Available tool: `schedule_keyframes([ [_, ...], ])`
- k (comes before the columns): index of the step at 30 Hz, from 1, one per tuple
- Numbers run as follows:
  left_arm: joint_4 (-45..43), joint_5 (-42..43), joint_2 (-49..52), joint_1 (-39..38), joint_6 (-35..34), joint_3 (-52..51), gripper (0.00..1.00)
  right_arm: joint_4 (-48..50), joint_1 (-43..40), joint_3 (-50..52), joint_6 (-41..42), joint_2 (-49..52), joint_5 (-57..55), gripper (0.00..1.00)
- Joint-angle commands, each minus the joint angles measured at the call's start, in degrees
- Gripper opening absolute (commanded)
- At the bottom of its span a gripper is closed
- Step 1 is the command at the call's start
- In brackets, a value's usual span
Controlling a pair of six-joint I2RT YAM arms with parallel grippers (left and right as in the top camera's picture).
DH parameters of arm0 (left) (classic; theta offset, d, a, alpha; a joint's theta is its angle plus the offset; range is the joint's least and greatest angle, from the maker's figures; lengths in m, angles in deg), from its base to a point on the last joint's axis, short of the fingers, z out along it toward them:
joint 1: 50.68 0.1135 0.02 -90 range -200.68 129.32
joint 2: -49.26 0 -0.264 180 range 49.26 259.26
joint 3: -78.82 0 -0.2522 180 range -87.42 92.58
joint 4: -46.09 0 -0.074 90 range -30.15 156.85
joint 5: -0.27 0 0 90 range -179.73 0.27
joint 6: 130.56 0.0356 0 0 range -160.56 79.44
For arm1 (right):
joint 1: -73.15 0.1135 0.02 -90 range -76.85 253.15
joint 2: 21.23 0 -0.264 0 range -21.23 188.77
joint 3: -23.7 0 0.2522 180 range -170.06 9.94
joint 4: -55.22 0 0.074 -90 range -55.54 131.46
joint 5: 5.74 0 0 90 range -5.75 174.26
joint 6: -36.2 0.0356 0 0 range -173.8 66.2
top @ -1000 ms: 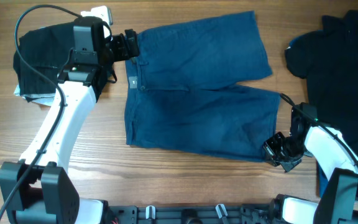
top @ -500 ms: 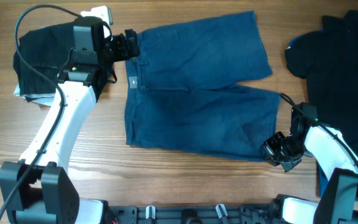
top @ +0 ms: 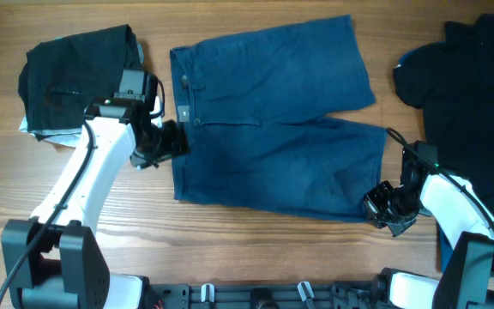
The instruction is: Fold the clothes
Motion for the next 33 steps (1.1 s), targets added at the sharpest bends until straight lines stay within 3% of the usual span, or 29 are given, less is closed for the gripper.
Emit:
schedule_keyframes([
  [1, 0.7, 2.7, -0.3, -0.5, -1.6, -3.8, 0.72, 1.1, -0.1, 0.6, 1.0, 0.4, -0.5, 0.04],
  [11, -3.8, 3.7, -0.7, -0.5, -5.1, -15.9, 0.67, 1.2, -0.1, 0.6, 1.0, 0.4, -0.5, 0.04],
  [21, -20.8, 3.7, -0.7, -0.5, -11.1, -25.4, 0.63, 1.3, -0.1, 0.6, 1.0, 0.4, -0.5, 0.04],
  [24, -21.9, 3.8, -0.7, -0.5, -12.7, -26.0, 0.62, 1.3, -0.1, 0.6, 1.0, 0.4, -0.5, 0.04],
  [26, -21.8, 3.8, -0.7, -0.5, -12.6, -26.0, 0.57, 1.3, -0.1, 0.6, 1.0, 0.4, -0.5, 0.04],
  [28, -21.4, 3.7, -0.7, -0.5, -12.6, -26.0, 0.46, 1.4, -0.1, 0.6, 1.0, 0.4, -0.6, 0.04],
  [33, -18.2, 4.2, -0.7, -0.5, -12.5, -26.0, 0.35, 2.2, -0.1, 0.6, 1.0, 0.4, -1.0, 0.05],
])
